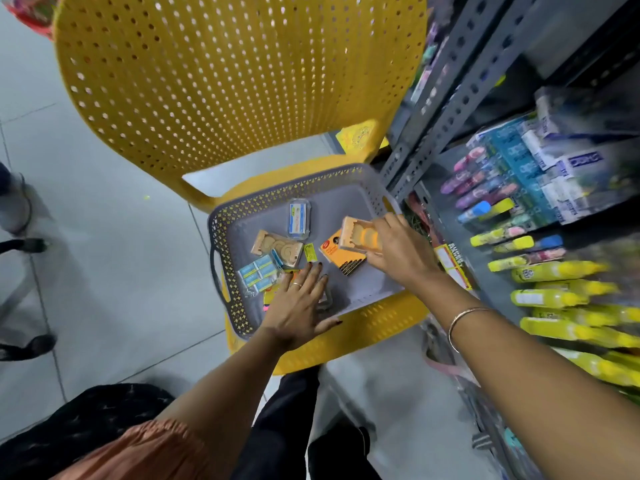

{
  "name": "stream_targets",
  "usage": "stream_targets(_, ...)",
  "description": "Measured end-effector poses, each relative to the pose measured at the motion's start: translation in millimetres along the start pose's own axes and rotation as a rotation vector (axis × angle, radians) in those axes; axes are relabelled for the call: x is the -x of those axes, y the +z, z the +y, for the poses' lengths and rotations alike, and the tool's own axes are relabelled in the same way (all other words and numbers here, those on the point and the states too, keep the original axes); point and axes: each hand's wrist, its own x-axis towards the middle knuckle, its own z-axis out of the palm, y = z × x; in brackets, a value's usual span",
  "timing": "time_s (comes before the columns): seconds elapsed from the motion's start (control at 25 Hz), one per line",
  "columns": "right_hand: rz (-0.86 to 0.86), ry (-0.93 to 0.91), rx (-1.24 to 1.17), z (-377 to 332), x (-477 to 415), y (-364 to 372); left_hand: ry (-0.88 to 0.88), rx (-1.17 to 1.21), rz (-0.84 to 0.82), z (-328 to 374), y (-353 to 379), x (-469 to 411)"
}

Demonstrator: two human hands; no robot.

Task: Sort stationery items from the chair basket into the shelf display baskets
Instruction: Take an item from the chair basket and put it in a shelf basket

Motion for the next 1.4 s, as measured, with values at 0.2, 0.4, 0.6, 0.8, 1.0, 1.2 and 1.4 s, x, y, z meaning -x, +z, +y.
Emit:
stream_targets(0.2, 0.323, 0.023, -0.098, -24.2, 18.4, -124.7, 0.081, -0.005, 0.134, 0.7, -85.5, -17.4)
stream_targets(0.4, 0.56, 0.039, -0.129, -47.0, 52.6, -257.8, 0.22, -0.084, 0.33, 29.9, -208.2, -49.7)
stream_targets(0.6, 0.64, 0.144, -0.09, -42.2, 91.6, -353.2, 0.403, -0.134, 0.489, 83.0, -302.6, -78.5)
stream_targets(0.8, 0.692, 0.387, -0.071, 5.0, 145.4, -398.2, 0.57, -0.16, 0.512, 146.7, -354.3, -112.0)
stream_targets(1.0, 0.596, 0.668, -0.062, 63.9, 186.7, -388.1, 0.617, -0.195, 0.461, 180.0, -357.6, -158.3)
stream_targets(1.2, 0.523, 0.755, -0.104, 86.8, 174.7, -367.0, 0.722, -0.225, 0.431, 180.4, -366.8, -185.4)
stream_targets(1.4, 0.486, 0.713, -0.097, 81.0, 133.3, -360.1, 0.744, -0.191, 0.464, 177.9, -363.0, -188.1)
